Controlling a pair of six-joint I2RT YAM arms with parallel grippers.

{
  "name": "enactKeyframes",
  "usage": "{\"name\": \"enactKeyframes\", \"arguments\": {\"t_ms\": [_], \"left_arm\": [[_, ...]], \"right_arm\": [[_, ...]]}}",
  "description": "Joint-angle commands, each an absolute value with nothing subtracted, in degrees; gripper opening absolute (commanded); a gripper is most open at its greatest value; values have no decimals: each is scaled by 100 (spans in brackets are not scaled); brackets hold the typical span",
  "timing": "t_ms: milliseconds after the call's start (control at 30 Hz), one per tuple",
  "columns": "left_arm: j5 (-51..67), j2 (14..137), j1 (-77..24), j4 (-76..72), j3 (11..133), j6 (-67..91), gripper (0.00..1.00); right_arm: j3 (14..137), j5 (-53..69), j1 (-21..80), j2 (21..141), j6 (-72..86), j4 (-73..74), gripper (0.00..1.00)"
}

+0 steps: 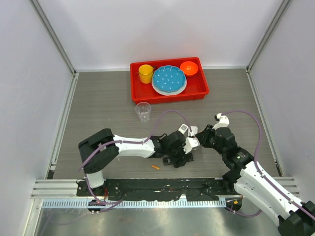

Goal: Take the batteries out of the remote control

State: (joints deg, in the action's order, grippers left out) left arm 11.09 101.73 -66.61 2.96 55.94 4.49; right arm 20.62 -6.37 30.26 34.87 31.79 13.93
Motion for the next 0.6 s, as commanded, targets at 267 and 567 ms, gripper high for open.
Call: {"name": "enactKeyframes", "arguments": {"t_ms": [267, 567], "left_arm": [[97, 10600, -6847, 1063, 5546, 422, 50], [-747, 10354, -6654, 1142, 5274, 879, 47]], "right_arm": [[2127, -800, 3050, 3419, 3129, 1310, 1], [2144, -668, 3059, 3551, 3103, 1038, 1]]}}
